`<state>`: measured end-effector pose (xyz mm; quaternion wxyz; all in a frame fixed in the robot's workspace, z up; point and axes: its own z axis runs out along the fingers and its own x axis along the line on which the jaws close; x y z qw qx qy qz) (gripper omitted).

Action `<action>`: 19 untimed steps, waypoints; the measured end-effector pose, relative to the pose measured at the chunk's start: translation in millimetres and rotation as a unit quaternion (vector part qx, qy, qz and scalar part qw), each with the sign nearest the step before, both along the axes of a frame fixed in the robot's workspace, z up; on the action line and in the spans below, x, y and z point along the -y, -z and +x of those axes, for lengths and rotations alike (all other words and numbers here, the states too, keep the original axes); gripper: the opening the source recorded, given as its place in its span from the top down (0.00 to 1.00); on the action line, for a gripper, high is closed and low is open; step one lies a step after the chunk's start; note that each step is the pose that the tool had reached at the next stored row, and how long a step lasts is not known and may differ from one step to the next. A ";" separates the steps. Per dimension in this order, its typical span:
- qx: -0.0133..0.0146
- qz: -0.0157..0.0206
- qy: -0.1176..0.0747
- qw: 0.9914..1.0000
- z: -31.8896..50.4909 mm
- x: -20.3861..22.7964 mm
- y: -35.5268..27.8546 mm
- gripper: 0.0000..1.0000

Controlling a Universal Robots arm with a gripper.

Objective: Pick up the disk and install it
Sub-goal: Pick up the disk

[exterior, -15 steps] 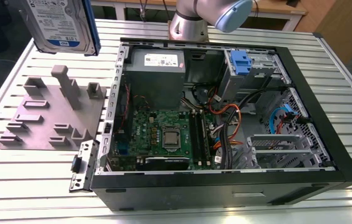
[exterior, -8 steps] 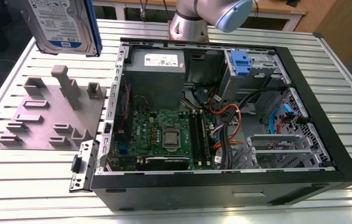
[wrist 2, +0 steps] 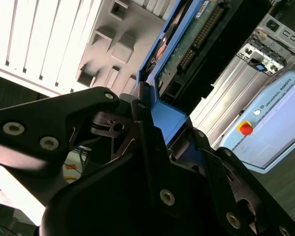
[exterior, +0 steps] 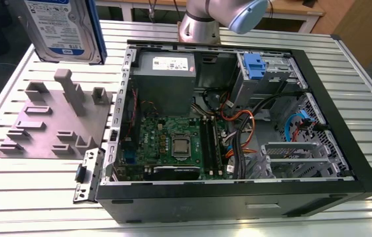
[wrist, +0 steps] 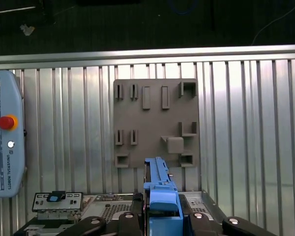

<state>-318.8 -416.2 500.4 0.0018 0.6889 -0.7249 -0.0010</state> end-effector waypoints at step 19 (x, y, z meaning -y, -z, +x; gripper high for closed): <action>0.000 0.000 0.000 1.000 8.1 9.5 0.0 0.64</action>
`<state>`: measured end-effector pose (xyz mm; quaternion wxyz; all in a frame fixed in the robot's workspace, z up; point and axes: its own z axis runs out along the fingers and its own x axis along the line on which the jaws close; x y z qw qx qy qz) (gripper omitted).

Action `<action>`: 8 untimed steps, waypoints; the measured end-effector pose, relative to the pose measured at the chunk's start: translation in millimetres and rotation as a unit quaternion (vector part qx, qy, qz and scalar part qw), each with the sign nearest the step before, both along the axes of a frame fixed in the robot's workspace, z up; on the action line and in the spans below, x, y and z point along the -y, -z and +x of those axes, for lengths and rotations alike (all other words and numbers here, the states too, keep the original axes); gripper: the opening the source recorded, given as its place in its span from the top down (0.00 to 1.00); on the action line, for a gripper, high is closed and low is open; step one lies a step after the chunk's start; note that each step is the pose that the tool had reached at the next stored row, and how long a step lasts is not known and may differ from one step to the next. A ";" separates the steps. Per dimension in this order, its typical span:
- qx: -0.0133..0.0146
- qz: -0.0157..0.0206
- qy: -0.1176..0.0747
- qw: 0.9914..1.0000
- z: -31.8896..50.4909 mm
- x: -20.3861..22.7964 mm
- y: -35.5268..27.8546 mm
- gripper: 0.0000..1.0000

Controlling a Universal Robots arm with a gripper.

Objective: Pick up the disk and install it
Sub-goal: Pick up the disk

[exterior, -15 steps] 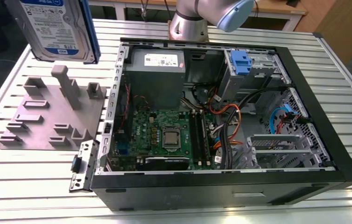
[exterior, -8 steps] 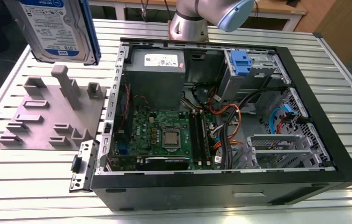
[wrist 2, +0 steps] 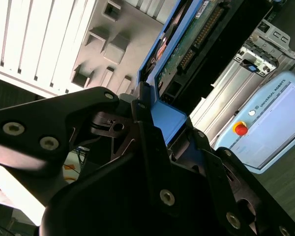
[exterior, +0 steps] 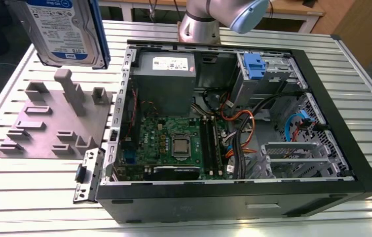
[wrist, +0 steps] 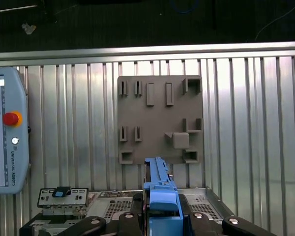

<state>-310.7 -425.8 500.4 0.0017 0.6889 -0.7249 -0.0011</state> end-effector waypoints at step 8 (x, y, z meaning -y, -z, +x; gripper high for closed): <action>0.000 0.000 0.000 1.000 5.6 0.0 0.0 0.64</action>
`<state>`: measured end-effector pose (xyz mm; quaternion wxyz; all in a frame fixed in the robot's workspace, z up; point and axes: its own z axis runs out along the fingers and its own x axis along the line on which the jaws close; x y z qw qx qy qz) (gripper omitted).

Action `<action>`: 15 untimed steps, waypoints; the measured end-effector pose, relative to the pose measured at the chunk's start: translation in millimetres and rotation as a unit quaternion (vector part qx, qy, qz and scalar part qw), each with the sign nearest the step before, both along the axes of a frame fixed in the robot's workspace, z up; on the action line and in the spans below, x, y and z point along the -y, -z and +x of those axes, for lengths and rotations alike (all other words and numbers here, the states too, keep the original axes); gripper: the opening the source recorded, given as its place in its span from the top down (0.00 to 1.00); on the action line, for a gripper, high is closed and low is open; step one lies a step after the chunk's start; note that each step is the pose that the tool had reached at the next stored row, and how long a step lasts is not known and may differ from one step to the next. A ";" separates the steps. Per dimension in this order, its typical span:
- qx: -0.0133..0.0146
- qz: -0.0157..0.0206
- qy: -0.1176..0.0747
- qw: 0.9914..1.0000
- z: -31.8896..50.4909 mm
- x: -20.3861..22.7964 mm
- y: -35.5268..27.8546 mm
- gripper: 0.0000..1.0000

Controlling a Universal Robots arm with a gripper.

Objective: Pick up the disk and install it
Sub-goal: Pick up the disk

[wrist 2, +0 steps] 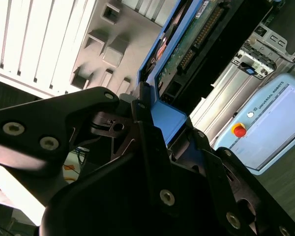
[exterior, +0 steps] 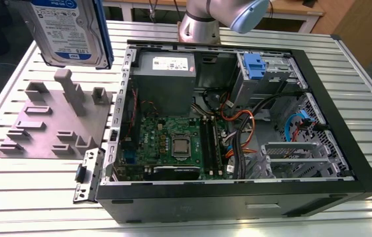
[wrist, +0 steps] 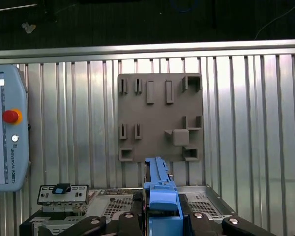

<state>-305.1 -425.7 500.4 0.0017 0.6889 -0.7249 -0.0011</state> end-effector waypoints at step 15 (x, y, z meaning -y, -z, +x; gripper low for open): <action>0.000 0.000 0.000 1.000 7.6 0.0 0.0 0.64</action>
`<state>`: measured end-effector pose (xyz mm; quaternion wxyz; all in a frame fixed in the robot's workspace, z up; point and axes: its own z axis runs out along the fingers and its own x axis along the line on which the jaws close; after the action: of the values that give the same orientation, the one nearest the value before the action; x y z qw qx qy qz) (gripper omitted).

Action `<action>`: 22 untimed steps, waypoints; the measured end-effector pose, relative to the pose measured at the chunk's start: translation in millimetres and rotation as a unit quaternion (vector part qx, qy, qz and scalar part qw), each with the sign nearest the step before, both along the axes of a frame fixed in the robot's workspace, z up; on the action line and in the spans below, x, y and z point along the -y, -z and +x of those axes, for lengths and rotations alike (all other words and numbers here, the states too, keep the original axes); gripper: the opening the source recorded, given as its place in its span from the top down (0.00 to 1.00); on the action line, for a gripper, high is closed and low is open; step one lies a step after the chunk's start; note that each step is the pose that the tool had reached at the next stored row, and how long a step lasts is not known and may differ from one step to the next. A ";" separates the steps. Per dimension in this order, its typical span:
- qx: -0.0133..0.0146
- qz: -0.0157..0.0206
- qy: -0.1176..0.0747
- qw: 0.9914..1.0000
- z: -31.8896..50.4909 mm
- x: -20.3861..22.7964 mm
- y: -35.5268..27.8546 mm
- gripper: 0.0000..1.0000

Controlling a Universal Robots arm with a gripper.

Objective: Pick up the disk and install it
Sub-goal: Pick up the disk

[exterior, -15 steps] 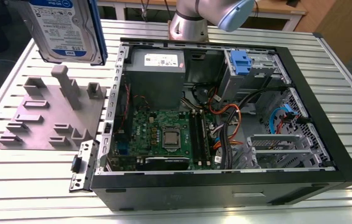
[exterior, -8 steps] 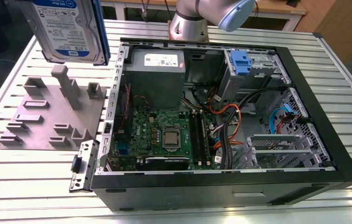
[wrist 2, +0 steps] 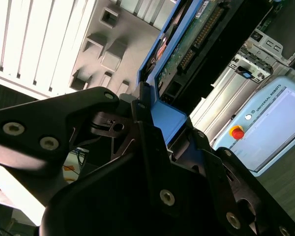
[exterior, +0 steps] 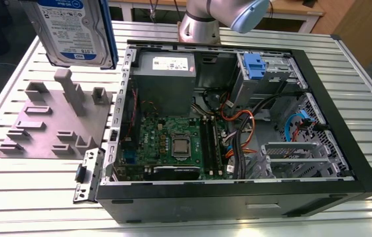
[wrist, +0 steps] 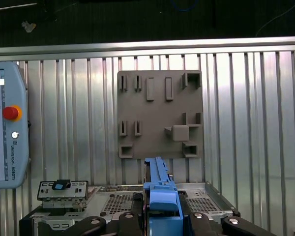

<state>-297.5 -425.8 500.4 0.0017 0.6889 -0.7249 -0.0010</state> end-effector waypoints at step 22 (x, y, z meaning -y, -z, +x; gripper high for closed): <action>0.000 0.000 0.000 1.000 15.9 4.7 1.0 0.64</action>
<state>-281.6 -430.4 499.3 0.0019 0.6889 -0.7249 -0.0009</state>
